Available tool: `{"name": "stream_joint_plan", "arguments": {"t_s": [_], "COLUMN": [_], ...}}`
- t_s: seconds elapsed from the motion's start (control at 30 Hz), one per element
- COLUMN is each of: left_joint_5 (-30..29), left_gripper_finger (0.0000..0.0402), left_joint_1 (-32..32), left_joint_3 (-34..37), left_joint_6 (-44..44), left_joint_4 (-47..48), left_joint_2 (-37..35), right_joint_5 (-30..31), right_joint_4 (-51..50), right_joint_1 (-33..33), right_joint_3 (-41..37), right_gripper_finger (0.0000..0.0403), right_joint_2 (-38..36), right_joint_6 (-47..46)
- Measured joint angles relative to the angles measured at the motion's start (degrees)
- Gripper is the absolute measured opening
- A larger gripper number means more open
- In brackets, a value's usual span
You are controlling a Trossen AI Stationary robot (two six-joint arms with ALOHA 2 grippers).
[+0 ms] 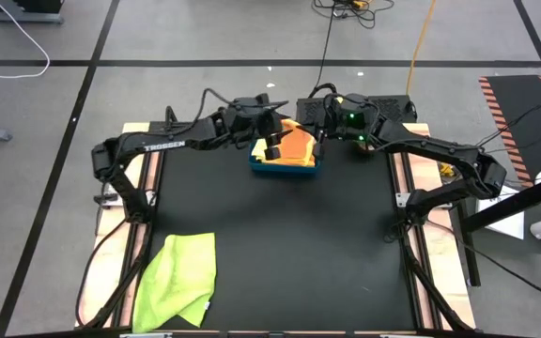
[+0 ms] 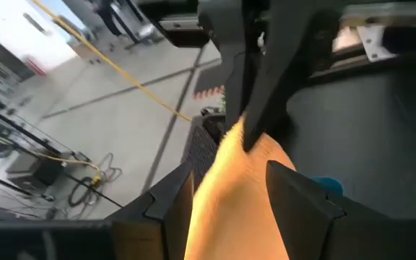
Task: Fold microfiber towels
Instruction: Put the orange microfiber cloth into the dark blue bin
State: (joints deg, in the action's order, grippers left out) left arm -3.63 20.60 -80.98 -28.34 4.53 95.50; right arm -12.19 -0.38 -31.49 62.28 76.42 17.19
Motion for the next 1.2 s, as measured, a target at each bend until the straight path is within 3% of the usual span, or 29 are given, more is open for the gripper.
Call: {"name": "stream_joint_plan", "arguments": {"t_s": [0.27, 0.63, 0.77, 0.97, 1.2], "left_joint_5": [1.2, 1.7, 2.3, 3.5, 1.8], "left_gripper_finger": [0.0172, 0.0166, 0.0121, 0.0019, 0.0005], "left_joint_1": [0.0, 0.0, 0.0, 0.0, -0.1], "left_joint_3": [-13.2, -17.5, -17.5, -17.5, -17.5], "left_joint_6": [-2.5, -5.0, -5.5, -7.0, -7.8], "left_joint_4": [14.6, 20.9, 21.8, 23.8, 23.8], "left_joint_2": [6.4, 8.4, 8.3, 8.3, 8.3], "right_joint_5": [0.0, 0.1, 0.1, 0.0, -0.1], "right_joint_4": [-0.3, -0.7, -0.7, -0.9, -0.7], "right_joint_1": [1.0, 2.1, 2.3, 2.4, 2.4], "right_joint_3": [0.0, 0.0, 0.0, 0.0, 0.0], "right_gripper_finger": [0.0000, 0.0000, 0.0000, 0.0000, 0.0017], "right_joint_2": [0.0, 0.0, 0.0, 0.0, 0.0], "right_joint_6": [1.4, 1.7, 2.1, 2.1, 3.7]}}
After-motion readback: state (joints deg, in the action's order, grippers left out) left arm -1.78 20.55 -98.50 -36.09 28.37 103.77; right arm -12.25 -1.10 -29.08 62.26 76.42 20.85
